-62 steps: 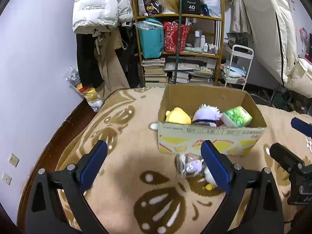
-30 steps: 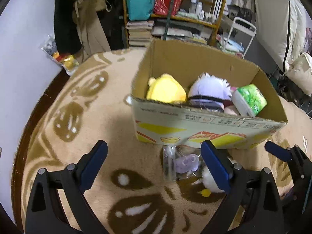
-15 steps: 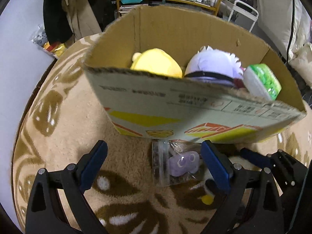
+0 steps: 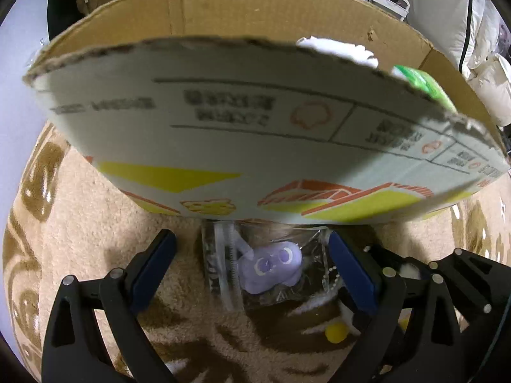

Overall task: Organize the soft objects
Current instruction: 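Grasp the bagged purple toy with the left tool while the right tool grasps the white chick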

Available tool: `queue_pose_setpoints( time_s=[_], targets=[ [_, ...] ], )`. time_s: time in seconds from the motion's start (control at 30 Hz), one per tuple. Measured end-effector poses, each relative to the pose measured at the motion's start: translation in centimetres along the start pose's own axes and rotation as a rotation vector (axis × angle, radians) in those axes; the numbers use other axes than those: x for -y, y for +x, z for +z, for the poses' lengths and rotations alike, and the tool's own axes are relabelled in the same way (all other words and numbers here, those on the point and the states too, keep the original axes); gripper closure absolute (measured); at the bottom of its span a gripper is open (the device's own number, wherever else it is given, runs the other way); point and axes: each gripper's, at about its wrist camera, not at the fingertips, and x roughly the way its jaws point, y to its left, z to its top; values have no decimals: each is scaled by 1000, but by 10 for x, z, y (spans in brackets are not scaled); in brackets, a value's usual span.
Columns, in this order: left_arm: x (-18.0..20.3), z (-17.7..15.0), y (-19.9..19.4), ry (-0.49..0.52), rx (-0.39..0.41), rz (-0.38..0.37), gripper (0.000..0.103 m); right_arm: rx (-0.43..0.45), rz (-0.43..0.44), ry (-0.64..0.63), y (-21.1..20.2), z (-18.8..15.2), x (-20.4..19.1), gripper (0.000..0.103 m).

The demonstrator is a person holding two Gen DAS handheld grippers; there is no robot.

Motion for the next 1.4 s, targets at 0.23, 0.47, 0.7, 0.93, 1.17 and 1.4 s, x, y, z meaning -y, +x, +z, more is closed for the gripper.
queue_pose_setpoints(
  time_s=[0.23, 0.47, 0.7, 0.93, 1.17, 1.4],
  targets=[
    [21, 1, 13, 55, -18, 53, 8, -26, 64, 74, 3, 6, 24, 64],
    [36, 7, 25, 68, -32, 76, 6, -29, 42, 44, 5, 3, 21, 64],
    [52, 9, 34, 73, -44, 73, 5, -32, 37, 40, 11, 4, 13, 64],
    [41, 5, 37, 93, -52, 84, 7, -34, 33, 41, 16, 5, 11, 64],
    [40, -2, 24, 83, -59, 94, 18, -32, 29, 35, 17, 5, 9, 64],
    [35, -7, 18, 67, -56, 107, 27, -32, 31, 38, 17, 5, 9, 64]
  ],
)
